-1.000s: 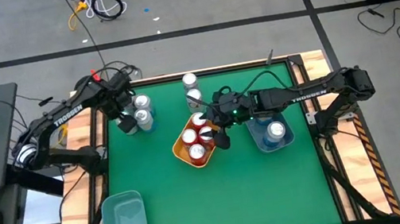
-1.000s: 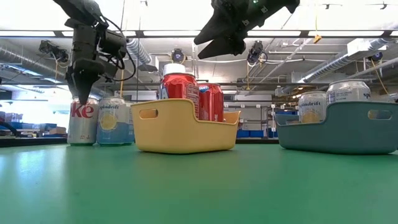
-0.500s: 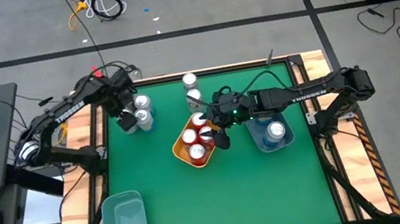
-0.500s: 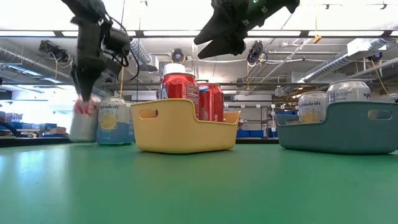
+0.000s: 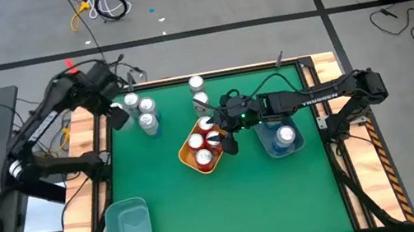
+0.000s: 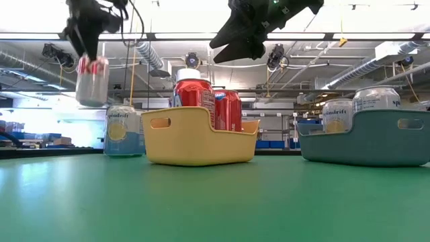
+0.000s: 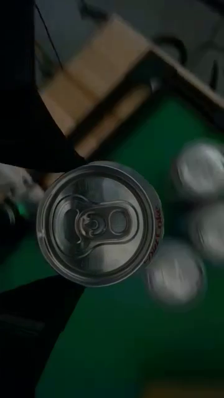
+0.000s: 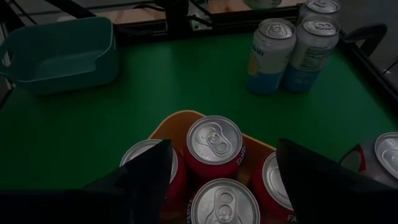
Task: Sort soda cans
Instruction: Put the bottom left white soda can into the green bin, then put the bottom blue and white soda can into the blue bin
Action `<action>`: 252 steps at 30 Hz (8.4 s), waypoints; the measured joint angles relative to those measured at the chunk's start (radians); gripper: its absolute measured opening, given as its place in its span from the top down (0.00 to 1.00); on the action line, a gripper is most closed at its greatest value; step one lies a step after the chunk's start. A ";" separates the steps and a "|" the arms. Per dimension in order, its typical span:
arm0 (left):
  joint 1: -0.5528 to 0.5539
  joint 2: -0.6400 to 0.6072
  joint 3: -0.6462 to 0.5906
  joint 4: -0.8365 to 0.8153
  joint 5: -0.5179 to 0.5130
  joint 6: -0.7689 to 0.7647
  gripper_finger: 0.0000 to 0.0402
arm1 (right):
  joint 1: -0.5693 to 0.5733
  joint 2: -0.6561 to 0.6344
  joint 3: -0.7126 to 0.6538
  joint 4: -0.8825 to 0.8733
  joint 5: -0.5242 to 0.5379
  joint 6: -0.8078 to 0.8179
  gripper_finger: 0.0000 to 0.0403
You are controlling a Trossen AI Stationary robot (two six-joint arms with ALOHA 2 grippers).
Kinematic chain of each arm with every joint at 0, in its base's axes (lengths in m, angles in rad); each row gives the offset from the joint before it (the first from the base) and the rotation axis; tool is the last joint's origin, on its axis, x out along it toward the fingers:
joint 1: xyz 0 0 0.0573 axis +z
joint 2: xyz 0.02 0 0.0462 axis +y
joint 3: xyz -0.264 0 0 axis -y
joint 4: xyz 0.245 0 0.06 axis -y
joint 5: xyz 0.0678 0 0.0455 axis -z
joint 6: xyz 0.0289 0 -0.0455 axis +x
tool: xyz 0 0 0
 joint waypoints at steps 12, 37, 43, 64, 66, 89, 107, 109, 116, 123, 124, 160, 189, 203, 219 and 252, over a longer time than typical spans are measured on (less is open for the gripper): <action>-0.466 -0.085 0.003 0.000 0.117 -0.265 0.40 | 0.000 0.000 0.000 0.000 0.000 0.000 0.34; -1.598 0.157 0.003 0.002 0.205 -1.473 0.40 | 0.000 0.000 0.000 -0.001 0.000 -0.001 0.37; -1.620 0.254 0.003 0.005 0.114 -1.497 0.40 | 0.000 0.000 0.000 -0.001 0.000 -0.011 0.38; -1.462 0.260 -0.176 0.094 -0.244 -1.288 0.40 | 0.007 0.000 0.000 -0.007 -0.028 -0.010 0.39; -1.429 0.260 -0.177 0.112 -0.286 -1.227 0.40 | 0.011 0.000 0.000 -0.011 -0.028 -0.011 0.40; -1.257 0.095 -0.374 0.185 -0.229 -1.268 0.40 | 0.016 0.000 0.000 -0.042 -0.029 -0.016 0.41; -1.257 0.063 -0.458 0.233 -0.178 -1.332 0.40 | 0.020 0.000 0.000 -0.050 -0.043 -0.015 0.42; -1.258 0.063 -0.458 0.234 -0.175 -1.319 0.40 | 0.020 0.000 0.000 -0.053 -0.043 -0.014 0.41; -1.257 0.065 -0.462 0.226 -0.134 -1.305 0.14 | 0.021 0.000 0.000 -0.053 -0.043 -0.015 0.41; -1.257 0.065 -0.460 0.221 -0.099 -1.288 0.02 | 0.021 0.000 0.000 -0.034 -0.043 -0.017 0.40; -1.257 0.065 -0.453 0.214 -0.099 -1.283 0.02 | 0.021 0.000 0.000 -0.034 -0.043 -0.018 0.39; -1.274 -0.364 -0.436 0.317 -0.900 -0.881 0.99 | 0.021 0.211 0.151 0.409 -0.044 -0.089 0.87; -1.045 -0.608 -0.618 0.433 -0.738 -0.805 1.00 | -0.056 0.634 0.596 0.377 -0.071 -0.018 0.69; -1.046 -0.682 -0.618 0.461 -0.778 -0.721 1.00 | -0.075 0.926 1.001 0.131 0.197 0.010 0.17; -1.046 -0.681 -0.617 0.460 -0.786 -0.706 1.00 | -0.117 0.954 0.995 0.140 0.138 0.090 0.11; -1.046 -0.681 -0.617 0.459 -0.801 -0.680 1.00 | -0.090 0.953 0.980 0.031 0.052 0.020 0.21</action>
